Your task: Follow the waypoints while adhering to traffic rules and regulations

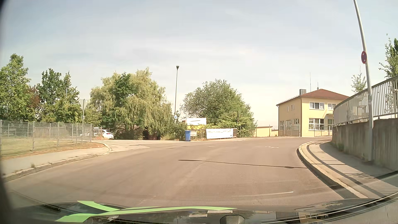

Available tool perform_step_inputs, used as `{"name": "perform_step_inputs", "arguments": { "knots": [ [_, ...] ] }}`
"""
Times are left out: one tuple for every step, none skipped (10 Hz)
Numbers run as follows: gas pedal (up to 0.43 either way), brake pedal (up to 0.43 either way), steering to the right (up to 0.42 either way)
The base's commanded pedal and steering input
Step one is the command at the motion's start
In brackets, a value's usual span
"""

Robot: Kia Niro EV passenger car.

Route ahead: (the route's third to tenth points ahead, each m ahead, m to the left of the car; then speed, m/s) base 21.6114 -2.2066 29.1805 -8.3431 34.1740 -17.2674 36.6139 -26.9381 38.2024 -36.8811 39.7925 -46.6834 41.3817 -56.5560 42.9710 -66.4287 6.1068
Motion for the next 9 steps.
{"name": "perform_step_inputs", "arguments": {
  "knots": [
    [0.067,0.0,0.041],
    [0.067,0.0,0.043],
    [0.067,0.0,0.047],
    [0.079,0.0,0.054],
    [0.079,0.0,0.059],
    [0.079,0.0,0.069],
    [0.079,0.0,0.079],
    [0.079,0.0,0.086],
    [0.079,0.0,0.089]
  ]
}}
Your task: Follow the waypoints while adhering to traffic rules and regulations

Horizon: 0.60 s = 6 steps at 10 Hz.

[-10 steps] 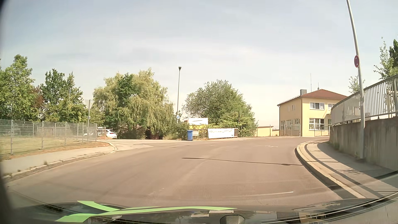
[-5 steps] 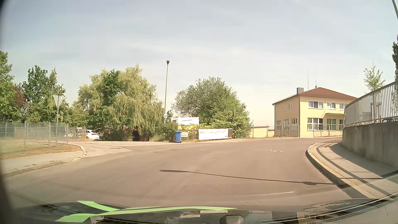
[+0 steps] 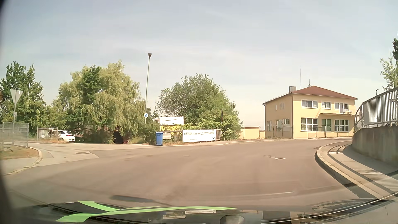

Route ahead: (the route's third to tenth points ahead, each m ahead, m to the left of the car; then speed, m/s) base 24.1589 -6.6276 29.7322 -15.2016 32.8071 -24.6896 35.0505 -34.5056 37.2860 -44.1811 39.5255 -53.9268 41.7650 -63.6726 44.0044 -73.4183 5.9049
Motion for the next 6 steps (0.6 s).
{"name": "perform_step_inputs", "arguments": {
  "knots": [
    [0.079,0.0,0.089],
    [0.079,0.0,0.09],
    [0.079,0.0,0.091],
    [0.079,0.0,0.092],
    [0.079,0.0,0.097],
    [0.079,0.0,0.105]
  ]
}}
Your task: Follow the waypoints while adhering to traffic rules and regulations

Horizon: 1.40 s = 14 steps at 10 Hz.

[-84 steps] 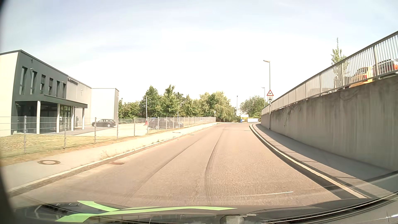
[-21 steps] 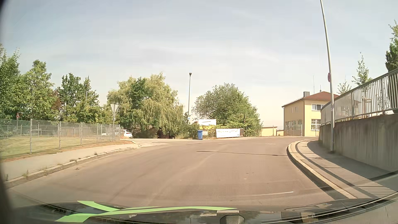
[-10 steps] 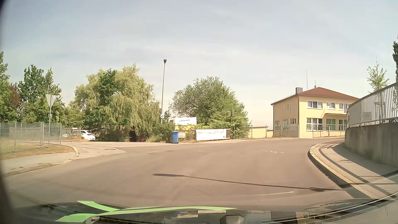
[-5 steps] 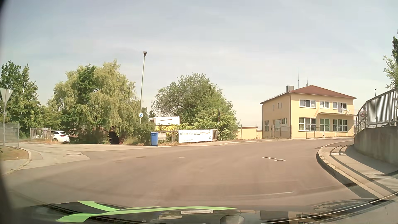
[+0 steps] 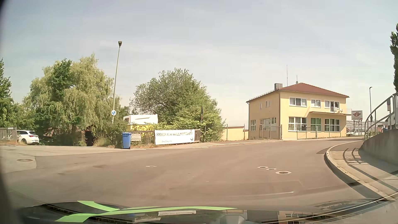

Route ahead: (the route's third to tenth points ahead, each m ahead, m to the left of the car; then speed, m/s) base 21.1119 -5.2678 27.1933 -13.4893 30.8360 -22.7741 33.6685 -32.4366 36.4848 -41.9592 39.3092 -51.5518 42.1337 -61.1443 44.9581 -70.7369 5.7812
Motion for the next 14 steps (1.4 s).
{"name": "perform_step_inputs", "arguments": {
  "knots": [
    [0.079,0.0,0.112],
    [0.079,0.0,0.122],
    [0.079,0.0,0.135],
    [0.079,0.0,0.141],
    [0.079,0.0,0.143],
    [0.079,0.0,0.143],
    [0.079,0.0,0.142],
    [0.079,0.0,0.142],
    [0.079,0.0,0.142],
    [0.079,0.0,0.141],
    [0.079,0.0,0.14],
    [0.079,0.0,0.139],
    [0.079,0.0,0.139],
    [0.079,0.0,0.139]
  ]
}}
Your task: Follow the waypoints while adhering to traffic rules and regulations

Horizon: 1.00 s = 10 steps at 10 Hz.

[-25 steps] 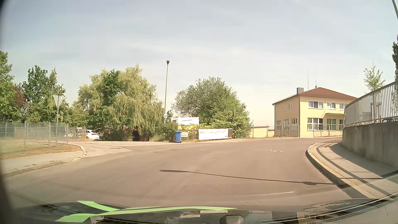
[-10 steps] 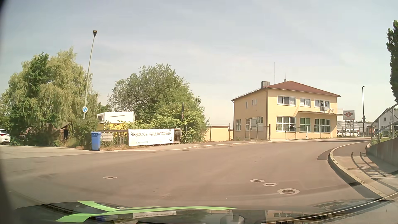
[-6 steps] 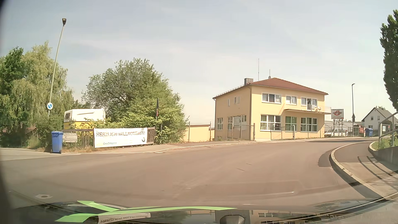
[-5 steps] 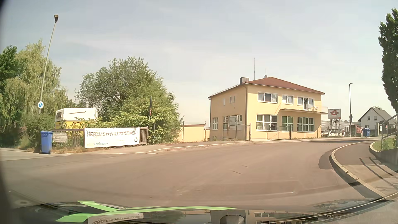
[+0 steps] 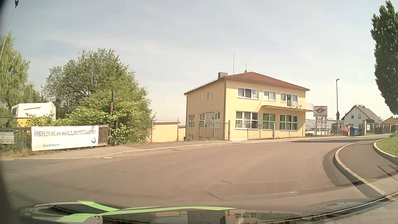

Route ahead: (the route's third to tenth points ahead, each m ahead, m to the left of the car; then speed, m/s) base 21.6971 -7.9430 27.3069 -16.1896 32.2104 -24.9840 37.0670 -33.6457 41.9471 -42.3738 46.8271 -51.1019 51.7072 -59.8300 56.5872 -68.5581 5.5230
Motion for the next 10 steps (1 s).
{"name": "perform_step_inputs", "arguments": {
  "knots": [
    [0.079,0.0,0.139],
    [0.079,0.0,0.139],
    [0.079,0.0,0.139],
    [0.079,0.0,0.14],
    [0.079,0.0,0.143],
    [0.079,0.0,0.147],
    [0.079,0.0,0.148],
    [0.079,0.0,0.149],
    [0.079,0.0,0.15],
    [0.079,0.0,0.152]
  ]
}}
